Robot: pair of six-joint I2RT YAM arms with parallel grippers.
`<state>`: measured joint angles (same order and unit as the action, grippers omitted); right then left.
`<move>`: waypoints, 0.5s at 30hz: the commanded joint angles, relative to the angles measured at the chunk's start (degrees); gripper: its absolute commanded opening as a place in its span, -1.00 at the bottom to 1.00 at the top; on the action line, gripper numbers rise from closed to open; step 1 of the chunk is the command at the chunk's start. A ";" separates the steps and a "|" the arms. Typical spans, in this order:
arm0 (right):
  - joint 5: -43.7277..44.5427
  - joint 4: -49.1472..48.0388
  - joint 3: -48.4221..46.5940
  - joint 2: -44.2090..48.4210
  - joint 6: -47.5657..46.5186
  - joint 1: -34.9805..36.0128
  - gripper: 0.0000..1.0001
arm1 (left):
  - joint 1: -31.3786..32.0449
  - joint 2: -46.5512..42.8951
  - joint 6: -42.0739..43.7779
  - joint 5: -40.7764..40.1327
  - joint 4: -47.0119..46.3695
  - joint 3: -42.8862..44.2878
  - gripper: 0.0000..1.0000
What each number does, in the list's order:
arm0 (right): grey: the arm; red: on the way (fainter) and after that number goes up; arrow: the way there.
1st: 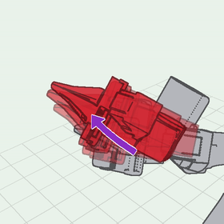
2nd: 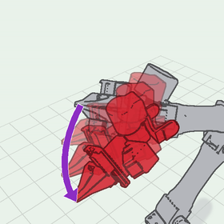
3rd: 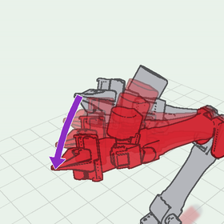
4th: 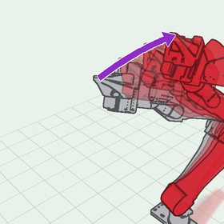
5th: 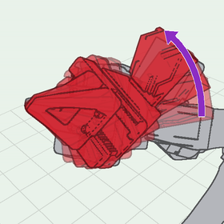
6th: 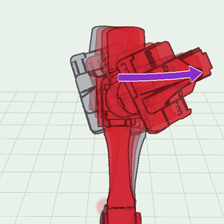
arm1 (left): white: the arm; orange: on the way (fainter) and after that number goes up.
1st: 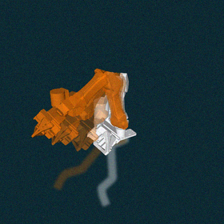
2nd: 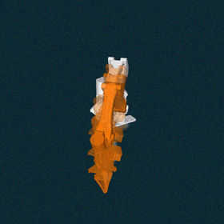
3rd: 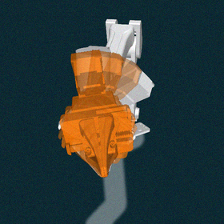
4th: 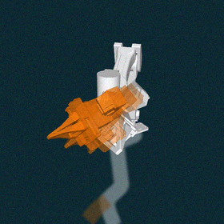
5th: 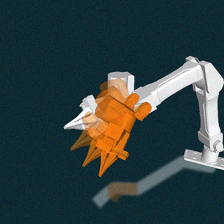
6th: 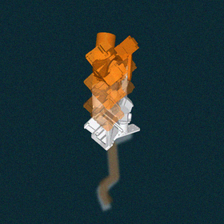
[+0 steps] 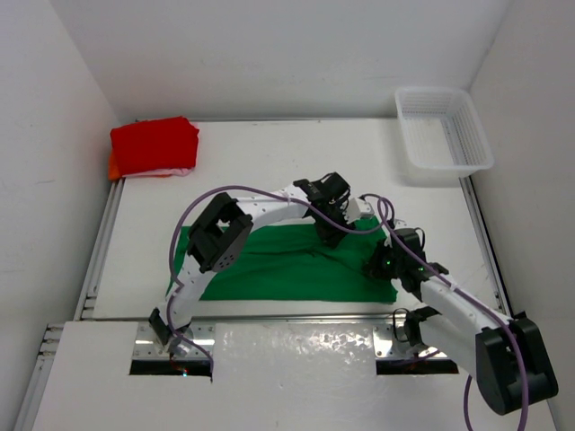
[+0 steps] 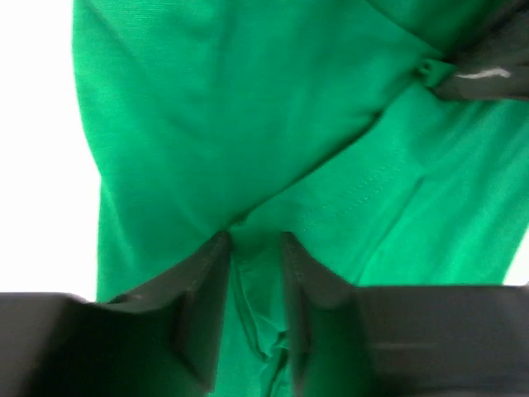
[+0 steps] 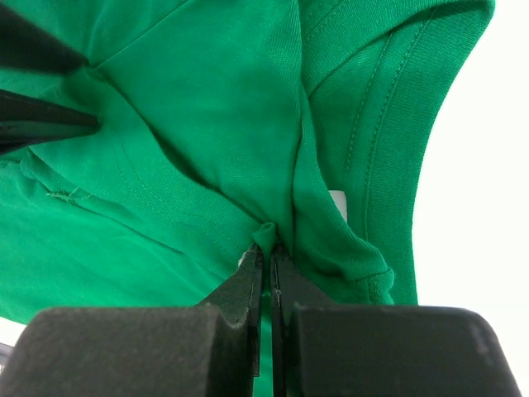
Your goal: Fold and stack the t-shirts
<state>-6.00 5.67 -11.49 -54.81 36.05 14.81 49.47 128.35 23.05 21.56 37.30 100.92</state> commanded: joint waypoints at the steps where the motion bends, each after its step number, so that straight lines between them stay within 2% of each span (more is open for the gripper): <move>1: 1.52 2.76 -1.17 0.49 -0.98 0.05 -1.00 | 0.19 -1.96 -0.19 4.97 0.59 -0.36 -0.46; 4: 1.69 2.85 -1.52 0.23 -1.16 0.13 -1.00 | 0.19 -4.25 -0.99 8.32 -2.13 -2.75 -0.90; 10: 0.65 4.43 -2.75 1.72 -4.14 0.05 -1.00 | -0.51 -11.36 0.15 6.65 -8.36 -6.08 -0.95; 15: -0.24 8.30 -2.05 5.84 -8.18 0.05 -1.00 | -1.22 -14.97 2.52 10.07 -9.79 -11.70 -0.97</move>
<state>-6.09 10.61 -12.36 -51.37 31.73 14.81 49.01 117.84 23.53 27.77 31.35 91.46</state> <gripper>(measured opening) 0.002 0.028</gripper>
